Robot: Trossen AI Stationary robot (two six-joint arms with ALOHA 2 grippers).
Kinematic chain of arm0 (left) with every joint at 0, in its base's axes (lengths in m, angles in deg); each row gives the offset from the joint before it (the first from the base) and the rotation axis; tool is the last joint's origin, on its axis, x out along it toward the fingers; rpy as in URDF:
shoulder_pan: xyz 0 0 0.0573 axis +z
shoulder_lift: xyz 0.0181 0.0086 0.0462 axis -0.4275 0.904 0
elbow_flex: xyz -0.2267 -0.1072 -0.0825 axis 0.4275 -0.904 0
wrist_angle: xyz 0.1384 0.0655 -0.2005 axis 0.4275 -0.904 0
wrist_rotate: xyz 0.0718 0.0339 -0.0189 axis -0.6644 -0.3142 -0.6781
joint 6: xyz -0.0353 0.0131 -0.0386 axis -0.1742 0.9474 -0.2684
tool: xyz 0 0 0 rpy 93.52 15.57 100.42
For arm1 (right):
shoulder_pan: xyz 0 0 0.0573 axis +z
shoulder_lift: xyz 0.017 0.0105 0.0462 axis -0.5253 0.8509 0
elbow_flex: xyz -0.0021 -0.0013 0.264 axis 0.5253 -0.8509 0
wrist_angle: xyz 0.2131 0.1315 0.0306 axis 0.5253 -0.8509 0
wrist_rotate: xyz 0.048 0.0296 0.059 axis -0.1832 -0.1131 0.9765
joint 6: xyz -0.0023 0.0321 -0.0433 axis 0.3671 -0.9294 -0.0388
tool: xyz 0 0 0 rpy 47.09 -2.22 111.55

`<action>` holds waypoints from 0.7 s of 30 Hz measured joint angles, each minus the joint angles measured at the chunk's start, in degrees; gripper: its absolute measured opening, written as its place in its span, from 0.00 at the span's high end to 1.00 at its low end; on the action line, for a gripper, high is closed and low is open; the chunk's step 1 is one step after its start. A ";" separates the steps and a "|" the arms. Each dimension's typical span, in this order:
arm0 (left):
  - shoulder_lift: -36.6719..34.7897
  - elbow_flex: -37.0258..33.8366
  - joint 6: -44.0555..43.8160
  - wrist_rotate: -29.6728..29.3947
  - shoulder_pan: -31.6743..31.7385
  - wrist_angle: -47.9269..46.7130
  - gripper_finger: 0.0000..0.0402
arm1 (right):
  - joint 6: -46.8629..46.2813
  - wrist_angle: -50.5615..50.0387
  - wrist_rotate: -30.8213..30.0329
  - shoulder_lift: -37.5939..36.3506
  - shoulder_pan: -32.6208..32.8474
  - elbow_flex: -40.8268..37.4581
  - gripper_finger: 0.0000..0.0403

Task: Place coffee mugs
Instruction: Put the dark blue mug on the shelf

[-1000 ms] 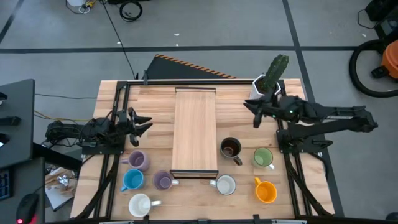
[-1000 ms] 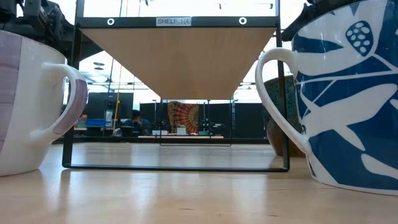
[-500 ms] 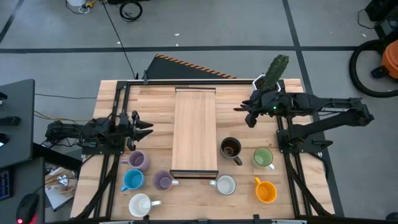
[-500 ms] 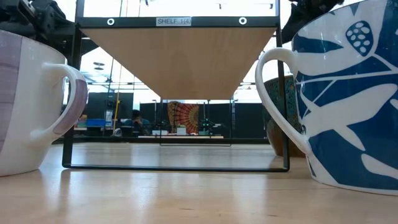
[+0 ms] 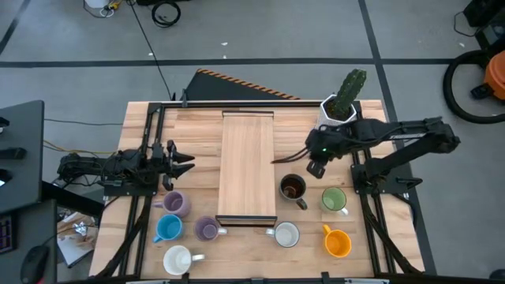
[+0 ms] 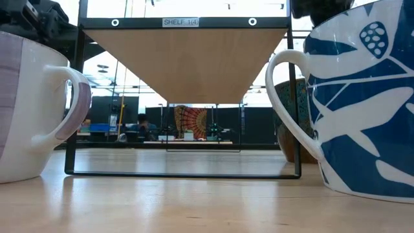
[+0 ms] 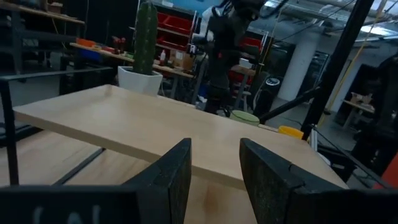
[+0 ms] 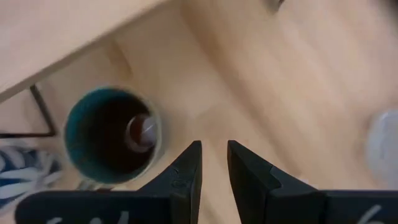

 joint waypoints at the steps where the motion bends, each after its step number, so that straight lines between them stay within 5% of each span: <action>1: 0.00 0.00 0.61 -0.30 0.00 0.14 0.65 | -2.45 -0.53 1.04 0.80 0.72 0.00 0.80; 15: 0.00 0.02 10.63 -6.49 0.00 4.71 0.65 | -30.05 -3.97 8.53 7.70 15.06 0.02 0.76; 21: 0.00 0.02 11.53 -7.51 0.00 5.18 0.65 | -32.80 -6.88 10.26 14.36 18.72 5.29 0.73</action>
